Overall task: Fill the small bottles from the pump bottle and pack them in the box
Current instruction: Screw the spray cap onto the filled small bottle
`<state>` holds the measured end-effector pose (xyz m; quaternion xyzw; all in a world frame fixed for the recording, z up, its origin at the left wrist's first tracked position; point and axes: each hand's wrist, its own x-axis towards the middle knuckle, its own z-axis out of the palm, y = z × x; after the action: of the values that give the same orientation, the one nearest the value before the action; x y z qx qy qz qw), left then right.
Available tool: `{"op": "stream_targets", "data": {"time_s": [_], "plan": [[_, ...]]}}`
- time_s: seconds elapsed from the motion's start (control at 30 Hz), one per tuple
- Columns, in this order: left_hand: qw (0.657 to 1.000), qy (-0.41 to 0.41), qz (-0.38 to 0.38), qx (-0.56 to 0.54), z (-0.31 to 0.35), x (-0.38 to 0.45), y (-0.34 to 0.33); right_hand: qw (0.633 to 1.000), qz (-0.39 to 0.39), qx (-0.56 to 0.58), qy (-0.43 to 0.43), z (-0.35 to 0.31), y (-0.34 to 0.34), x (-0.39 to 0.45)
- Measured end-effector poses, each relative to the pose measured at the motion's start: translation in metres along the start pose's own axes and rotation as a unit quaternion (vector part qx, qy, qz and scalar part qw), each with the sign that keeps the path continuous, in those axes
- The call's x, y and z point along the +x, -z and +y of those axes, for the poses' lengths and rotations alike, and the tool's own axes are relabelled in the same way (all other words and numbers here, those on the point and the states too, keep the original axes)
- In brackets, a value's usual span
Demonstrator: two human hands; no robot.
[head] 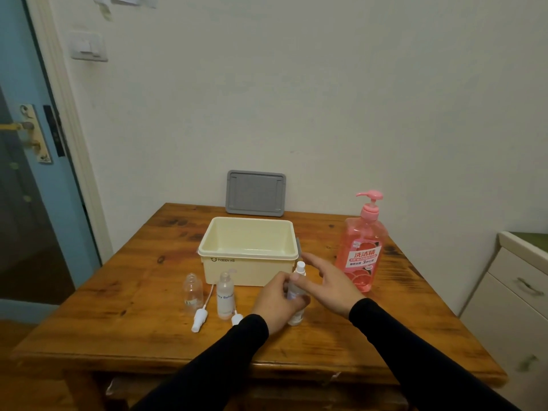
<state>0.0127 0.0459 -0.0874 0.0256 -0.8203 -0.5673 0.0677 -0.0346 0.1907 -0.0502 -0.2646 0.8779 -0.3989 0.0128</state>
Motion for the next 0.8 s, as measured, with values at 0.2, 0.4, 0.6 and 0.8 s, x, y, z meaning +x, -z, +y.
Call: {"op": "stream_targets", "data": {"time_s": [0.2, 0.4, 0.6, 0.8], "plan": [[1.000, 0.000, -0.018, 0.014, 0.003, 0.000, 0.003, 1.000, -0.006, 0.009, -0.001, 0.000, 0.002, 0.000], [0.995, -0.034, -0.028, 0.093, 0.015, 0.001, 0.024, 1.000, 0.008, 0.025, 0.017, -0.005, 0.007, 0.002], [0.983, -0.078, 0.009, 0.166, 0.031, 0.002, 0.050, 0.999, 0.013, 0.022, 0.021, -0.013, 0.010, 0.012], [0.959, -0.084, 0.105, 0.250, 0.033, 0.001, 0.091, 0.999, 0.014, 0.012, 0.033, -0.026, 0.010, 0.021]]}}
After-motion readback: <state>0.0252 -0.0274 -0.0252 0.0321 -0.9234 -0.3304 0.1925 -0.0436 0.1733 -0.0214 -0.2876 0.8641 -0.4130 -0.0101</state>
